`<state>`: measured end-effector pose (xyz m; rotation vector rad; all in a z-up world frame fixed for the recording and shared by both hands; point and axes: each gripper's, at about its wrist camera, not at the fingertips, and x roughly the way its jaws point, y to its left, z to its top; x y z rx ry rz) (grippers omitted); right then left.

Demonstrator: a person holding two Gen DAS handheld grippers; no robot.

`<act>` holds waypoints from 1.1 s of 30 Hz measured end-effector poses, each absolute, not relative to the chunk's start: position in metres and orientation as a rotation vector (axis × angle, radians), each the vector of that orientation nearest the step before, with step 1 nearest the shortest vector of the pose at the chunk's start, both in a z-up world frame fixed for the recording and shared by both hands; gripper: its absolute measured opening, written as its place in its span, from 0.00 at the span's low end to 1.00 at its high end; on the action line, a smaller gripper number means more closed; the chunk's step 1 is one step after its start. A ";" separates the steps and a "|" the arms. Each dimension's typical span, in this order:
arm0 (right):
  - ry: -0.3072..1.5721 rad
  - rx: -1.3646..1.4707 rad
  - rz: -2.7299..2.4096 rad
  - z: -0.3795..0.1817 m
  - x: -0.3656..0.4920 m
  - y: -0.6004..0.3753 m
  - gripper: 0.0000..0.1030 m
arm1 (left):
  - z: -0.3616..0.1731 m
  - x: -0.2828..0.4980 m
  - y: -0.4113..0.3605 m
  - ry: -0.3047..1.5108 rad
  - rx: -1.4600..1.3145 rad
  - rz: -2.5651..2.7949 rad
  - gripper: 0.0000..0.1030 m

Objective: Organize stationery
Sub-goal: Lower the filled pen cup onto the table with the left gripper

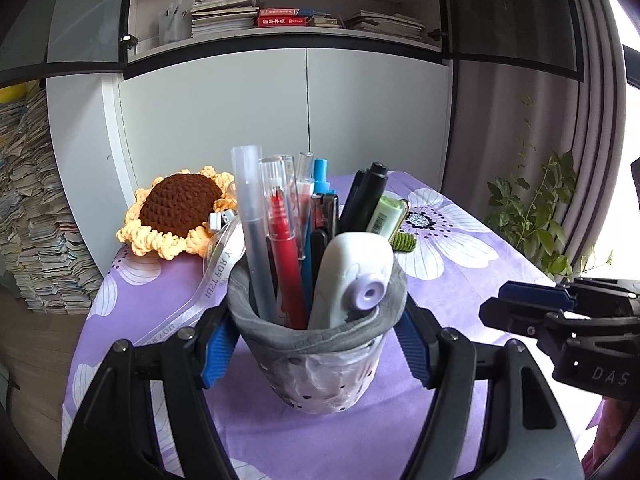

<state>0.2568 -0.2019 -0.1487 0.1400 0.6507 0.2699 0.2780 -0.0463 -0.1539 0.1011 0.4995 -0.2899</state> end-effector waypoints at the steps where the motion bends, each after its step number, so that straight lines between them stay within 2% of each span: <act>1: 0.652 0.147 0.271 -0.150 0.257 -0.204 0.28 | -0.154 0.281 -0.049 0.501 0.097 -0.294 0.67; 11: 0.661 0.186 0.258 -0.158 0.263 -0.223 0.28 | -0.166 0.308 -0.070 0.553 0.090 -0.312 0.67; 25: 0.676 0.195 0.264 -0.162 0.267 -0.222 0.28 | -0.171 0.301 -0.076 0.539 0.145 -0.303 0.69; 27: 0.676 0.188 0.261 -0.160 0.266 -0.221 0.28 | -0.172 0.299 -0.076 0.537 0.151 -0.295 0.72; 29: 0.677 0.181 0.257 -0.160 0.266 -0.220 0.28 | -0.172 0.296 -0.077 0.524 0.167 -0.275 0.79; 33: 0.680 0.170 0.242 -0.157 0.264 -0.219 0.28 | -0.170 0.290 -0.076 0.516 0.177 -0.276 0.85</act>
